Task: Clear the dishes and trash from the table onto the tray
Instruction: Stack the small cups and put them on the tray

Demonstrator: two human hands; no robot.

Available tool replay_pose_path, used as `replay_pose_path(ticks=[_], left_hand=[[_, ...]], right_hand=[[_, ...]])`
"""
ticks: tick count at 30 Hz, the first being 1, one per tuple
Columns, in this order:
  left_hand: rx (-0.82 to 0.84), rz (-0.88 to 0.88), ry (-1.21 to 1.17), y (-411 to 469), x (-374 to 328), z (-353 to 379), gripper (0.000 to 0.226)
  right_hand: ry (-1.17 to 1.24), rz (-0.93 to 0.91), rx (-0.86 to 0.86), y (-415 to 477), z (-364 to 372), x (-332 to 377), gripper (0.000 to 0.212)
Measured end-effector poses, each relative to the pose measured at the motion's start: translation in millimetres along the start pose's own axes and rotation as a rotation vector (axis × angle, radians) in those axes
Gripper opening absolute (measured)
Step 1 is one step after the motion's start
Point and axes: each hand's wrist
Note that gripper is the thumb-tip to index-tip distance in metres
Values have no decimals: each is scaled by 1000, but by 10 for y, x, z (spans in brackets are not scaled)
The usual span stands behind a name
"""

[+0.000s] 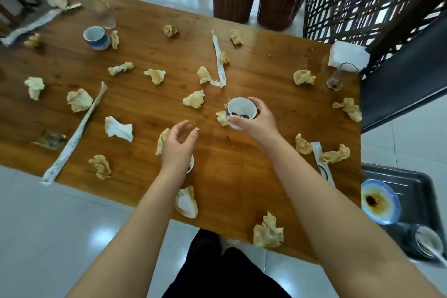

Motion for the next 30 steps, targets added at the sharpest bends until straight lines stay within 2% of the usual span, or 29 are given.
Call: replay_pose_path(ticks=[5, 9, 12, 14, 19, 23, 30], left_hand=[[-24, 7, 12, -134, 248, -212, 48], [-43, -33, 102, -145, 459, -389, 69], [40, -109, 129, -104, 628, -457, 88], [115, -126, 177, -67, 705, -459, 94], [177, -99, 226, 23, 792, -417, 100], [202, -81, 260, 103, 808, -387, 103], [173, -37, 331, 221, 809, -318, 91]], right_hand=[[-4, 13, -13, -264, 114, -39, 79], [-10, 24, -54, -423, 285, -27, 80], [-13, 30, -64, -498, 415, -3, 80], [-1, 18, -70, -527, 495, 9, 78], [44, 16, -68, -615, 589, -19, 68], [63, 53, -89, -637, 603, -100, 72], [22, 84, -127, -613, 602, -222, 83]])
Point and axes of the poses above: each hand's wrist, its own y-axis towards the middle knuckle, its own z-axis out of the palm, x = y × z, and after that the axes turned 10 degrees about -z, right-handed
